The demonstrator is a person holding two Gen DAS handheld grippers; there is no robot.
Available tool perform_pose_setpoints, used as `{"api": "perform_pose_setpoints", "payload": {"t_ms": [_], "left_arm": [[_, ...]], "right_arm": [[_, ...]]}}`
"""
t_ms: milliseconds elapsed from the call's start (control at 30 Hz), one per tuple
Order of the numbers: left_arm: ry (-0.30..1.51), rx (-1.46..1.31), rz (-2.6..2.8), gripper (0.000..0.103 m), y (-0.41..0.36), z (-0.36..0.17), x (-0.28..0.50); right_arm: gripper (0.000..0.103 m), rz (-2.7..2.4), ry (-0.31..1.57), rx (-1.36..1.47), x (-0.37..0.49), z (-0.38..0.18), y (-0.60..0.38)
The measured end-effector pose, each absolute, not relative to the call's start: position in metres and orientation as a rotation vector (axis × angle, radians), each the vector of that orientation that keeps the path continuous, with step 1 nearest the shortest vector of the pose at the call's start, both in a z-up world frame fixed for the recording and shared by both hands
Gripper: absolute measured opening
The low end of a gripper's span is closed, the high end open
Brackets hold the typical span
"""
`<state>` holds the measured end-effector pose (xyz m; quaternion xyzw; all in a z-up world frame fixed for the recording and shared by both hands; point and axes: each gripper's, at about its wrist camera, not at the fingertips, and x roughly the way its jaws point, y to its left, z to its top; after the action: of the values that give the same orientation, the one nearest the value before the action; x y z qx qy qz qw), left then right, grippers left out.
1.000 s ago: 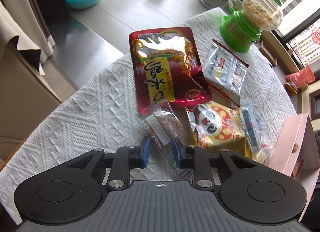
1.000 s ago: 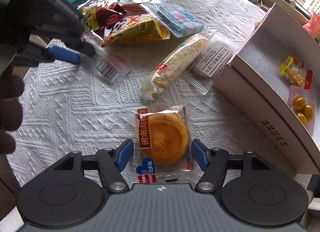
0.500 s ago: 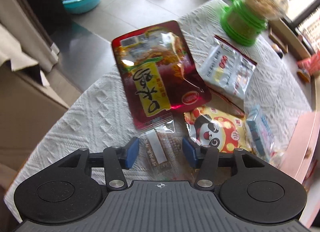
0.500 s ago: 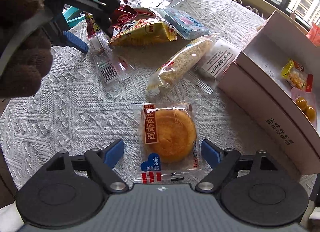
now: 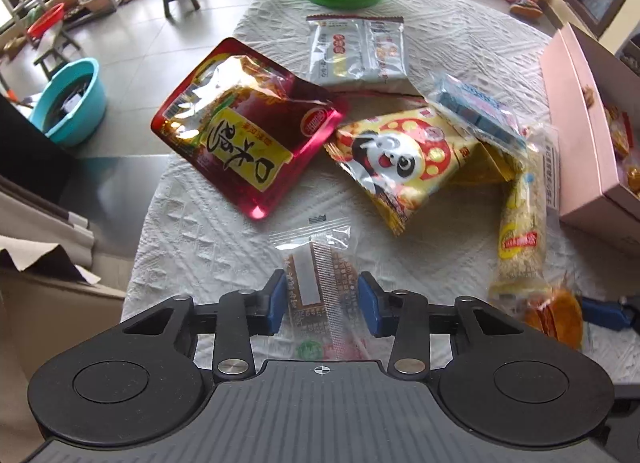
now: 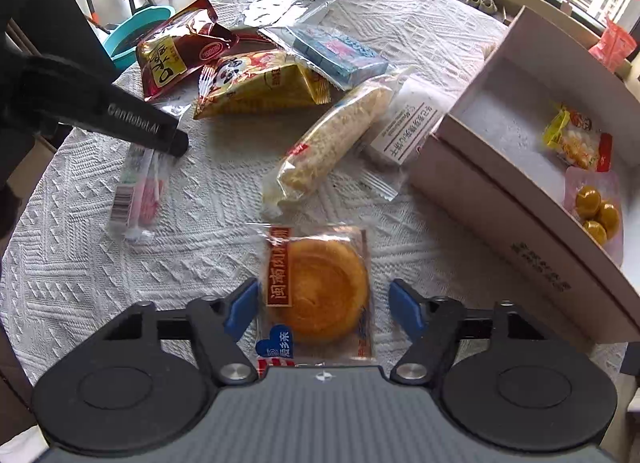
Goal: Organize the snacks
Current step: 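Grasp the small clear wafer packet with the left tool while the right tool grasps the round mooncake, then lower both held snacks into the pink box and open both tools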
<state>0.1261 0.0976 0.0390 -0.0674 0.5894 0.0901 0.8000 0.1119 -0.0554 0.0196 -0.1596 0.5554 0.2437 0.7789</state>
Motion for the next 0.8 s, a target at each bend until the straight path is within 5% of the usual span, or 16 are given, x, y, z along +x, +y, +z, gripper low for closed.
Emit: {"api": "perform_pose_setpoints", "payload": {"t_ms": [333, 800], "left_arm": [[1.426, -0.232, -0.102, 0.042, 0.018, 0.045, 0.062], [1.154, -0.082, -0.197, 0.043, -0.072, 0.144, 0.149]], "right_arm": [[0.055, 0.473, 1.377, -0.254, 0.106, 0.049, -0.110], [0.055, 0.340, 1.324, -0.243, 0.095, 0.065, -0.204]]}}
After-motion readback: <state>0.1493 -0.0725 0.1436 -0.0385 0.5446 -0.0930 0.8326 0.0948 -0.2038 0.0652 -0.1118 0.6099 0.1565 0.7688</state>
